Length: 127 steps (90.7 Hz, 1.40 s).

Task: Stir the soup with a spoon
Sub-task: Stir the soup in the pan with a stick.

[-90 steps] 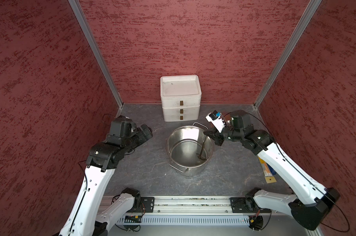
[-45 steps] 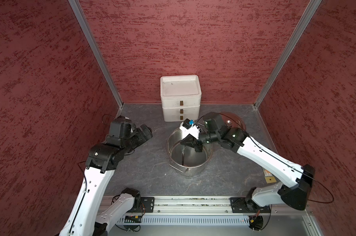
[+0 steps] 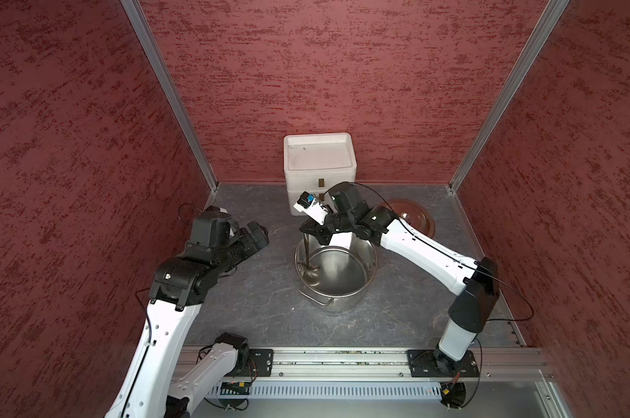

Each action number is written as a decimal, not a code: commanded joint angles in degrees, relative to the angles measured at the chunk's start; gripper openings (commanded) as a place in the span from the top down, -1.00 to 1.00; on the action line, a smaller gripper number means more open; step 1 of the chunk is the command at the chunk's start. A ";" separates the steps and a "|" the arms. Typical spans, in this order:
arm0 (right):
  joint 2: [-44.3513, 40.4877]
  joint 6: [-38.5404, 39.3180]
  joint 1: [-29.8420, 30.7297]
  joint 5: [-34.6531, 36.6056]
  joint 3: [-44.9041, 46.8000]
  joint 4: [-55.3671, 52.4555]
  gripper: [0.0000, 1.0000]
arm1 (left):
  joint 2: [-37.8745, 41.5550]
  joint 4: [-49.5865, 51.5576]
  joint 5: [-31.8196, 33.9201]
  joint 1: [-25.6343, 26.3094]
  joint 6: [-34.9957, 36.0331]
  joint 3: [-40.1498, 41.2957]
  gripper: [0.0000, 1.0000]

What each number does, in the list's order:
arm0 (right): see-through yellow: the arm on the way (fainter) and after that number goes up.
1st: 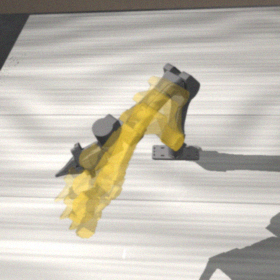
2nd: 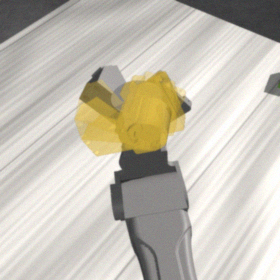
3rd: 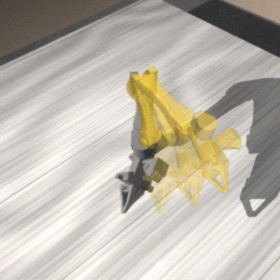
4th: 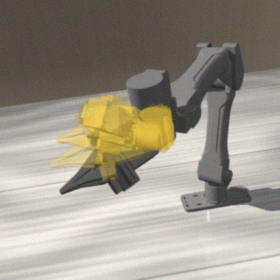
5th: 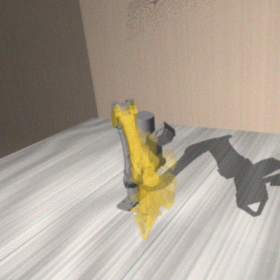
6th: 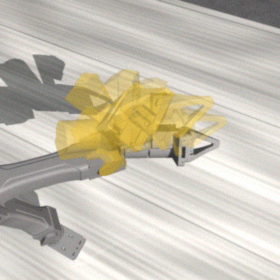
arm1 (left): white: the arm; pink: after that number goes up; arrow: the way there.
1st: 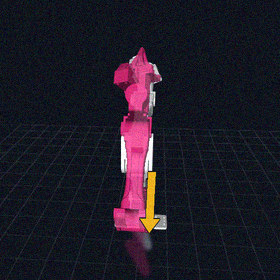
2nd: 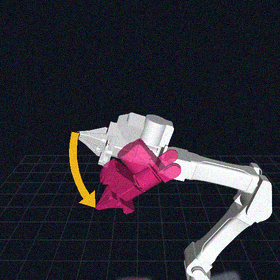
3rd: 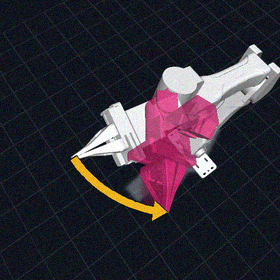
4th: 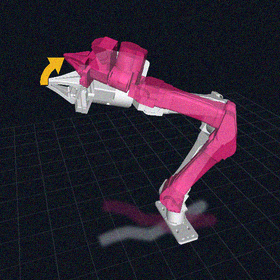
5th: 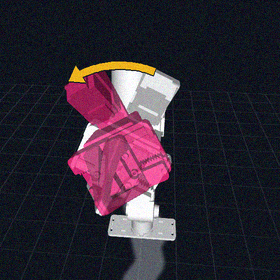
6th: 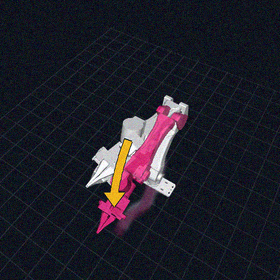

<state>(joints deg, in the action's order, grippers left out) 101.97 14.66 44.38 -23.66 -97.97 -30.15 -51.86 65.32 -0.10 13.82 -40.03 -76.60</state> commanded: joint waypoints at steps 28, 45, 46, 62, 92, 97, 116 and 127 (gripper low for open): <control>-5.88 -2.80 -11.30 4.81 4.54 2.49 1.00 | -0.01 -1.25 0.27 -0.55 1.35 -0.14 -1.00; -13.62 -4.27 -16.39 5.24 12.70 2.20 1.00 | -0.32 -1.17 0.10 -0.64 1.69 -0.13 -1.00; -14.29 -4.23 -16.63 5.31 13.28 2.07 1.00 | -0.29 -1.12 0.10 -0.68 1.75 -0.17 -1.00; -22.88 -4.20 -19.14 5.57 19.56 -0.97 1.00 | -0.71 -0.91 0.02 -0.82 2.39 -0.17 -1.00; -35.03 -4.10 -19.15 -1.05 28.33 -6.22 1.00 | -2.19 -2.13 -0.14 -1.15 3.80 -0.84 -1.00; -36.71 -4.34 -19.00 -3.47 29.59 -6.10 1.00 | -2.36 -2.48 -0.25 -1.21 3.88 -0.75 -1.00; -38.26 -6.63 -16.22 -9.48 30.38 -5.14 1.00 | -2.64 -3.34 -1.08 -1.27 3.70 -0.40 -1.00; -38.08 -8.71 -13.49 -10.69 30.00 -4.24 1.00 | -2.26 -3.22 -1.13 -1.27 3.64 -0.22 -1.00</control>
<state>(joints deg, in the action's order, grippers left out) 64.29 8.62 28.40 -30.68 -67.48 -35.66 -54.48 63.02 -0.60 12.84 -37.39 -76.60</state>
